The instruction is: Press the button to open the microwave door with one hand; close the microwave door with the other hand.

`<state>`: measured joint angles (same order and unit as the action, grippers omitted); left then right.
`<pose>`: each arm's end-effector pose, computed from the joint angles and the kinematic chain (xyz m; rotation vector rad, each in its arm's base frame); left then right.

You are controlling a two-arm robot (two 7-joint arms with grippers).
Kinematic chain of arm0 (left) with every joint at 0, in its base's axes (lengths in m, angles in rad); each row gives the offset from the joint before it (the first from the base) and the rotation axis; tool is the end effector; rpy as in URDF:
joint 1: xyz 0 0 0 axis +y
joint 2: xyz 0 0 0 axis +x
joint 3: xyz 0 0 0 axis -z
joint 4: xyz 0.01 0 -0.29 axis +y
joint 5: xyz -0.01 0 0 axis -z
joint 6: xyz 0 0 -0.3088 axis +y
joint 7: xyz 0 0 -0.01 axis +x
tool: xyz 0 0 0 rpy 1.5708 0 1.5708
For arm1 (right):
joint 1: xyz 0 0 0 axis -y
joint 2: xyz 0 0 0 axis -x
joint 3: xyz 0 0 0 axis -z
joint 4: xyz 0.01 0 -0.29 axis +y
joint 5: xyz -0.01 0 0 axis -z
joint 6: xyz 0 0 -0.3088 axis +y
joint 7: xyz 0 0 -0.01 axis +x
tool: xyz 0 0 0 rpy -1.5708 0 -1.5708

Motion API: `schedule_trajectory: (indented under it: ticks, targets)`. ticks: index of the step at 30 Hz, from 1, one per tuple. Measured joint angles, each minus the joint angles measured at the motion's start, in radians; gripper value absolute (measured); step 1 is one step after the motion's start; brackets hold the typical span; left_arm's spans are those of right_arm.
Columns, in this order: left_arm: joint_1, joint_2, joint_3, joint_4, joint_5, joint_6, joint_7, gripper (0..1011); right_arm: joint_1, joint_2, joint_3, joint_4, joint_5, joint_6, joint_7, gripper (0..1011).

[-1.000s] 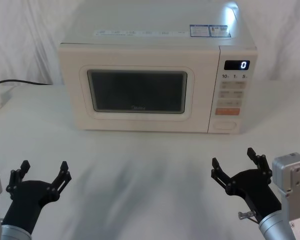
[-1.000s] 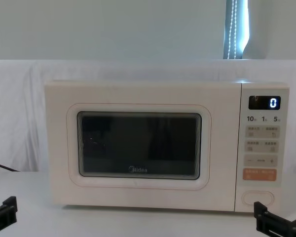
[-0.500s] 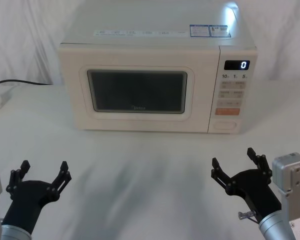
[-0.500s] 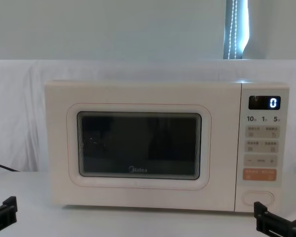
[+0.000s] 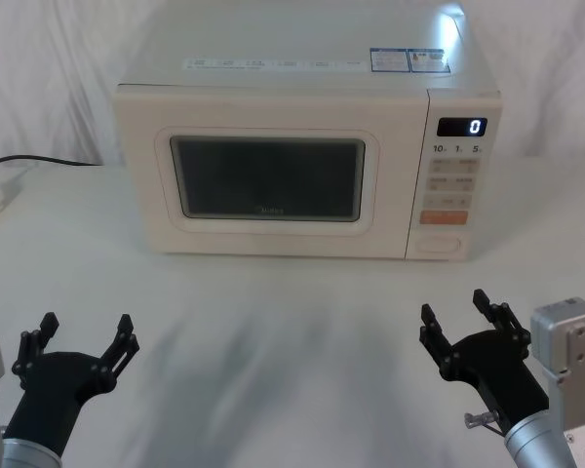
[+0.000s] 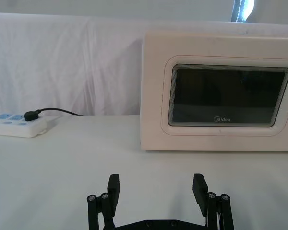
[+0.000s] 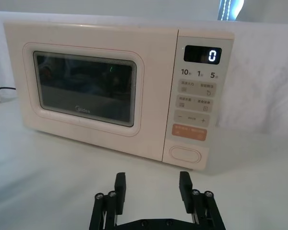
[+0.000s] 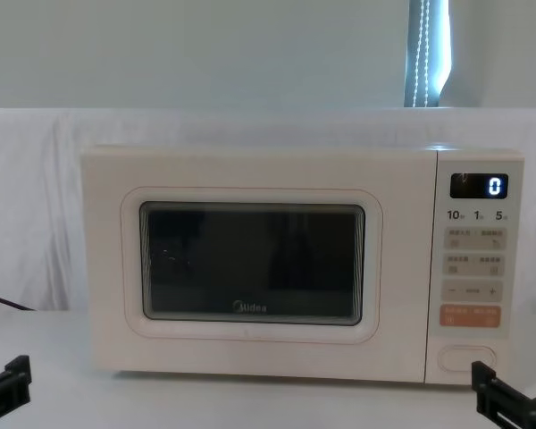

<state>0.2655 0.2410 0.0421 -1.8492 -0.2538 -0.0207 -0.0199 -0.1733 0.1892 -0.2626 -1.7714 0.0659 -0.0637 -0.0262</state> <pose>0.2530 0.0376 -0.2852 -0.0379 0.0141 1.4460 0.2658 0.0383 -0.2976 -0.0031 -0.0888 -1.3019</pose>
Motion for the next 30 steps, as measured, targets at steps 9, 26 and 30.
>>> schedule_trajectory:
  ticks: [9, 26, 30]
  targets:
    - [0.0, 0.0, 0.0, 0.0, 0.0, 0.0, 0.0, 1001, 0.0, 0.0, 0.0, 0.0, 0.0, 0.0, 0.0, 464]
    - [0.0, 0.0, 0.0, 0.0, 0.0, 0.0, 0.0, 1001, 0.0, 0.0, 0.0, 0.0, 0.0, 0.0, 0.0, 0]
    - [0.0, 0.0, 0.0, 0.0, 0.0, 0.0, 0.0, 1001, 0.0, 0.0, 0.0, 0.0, 0.0, 0.0, 0.0, 0]
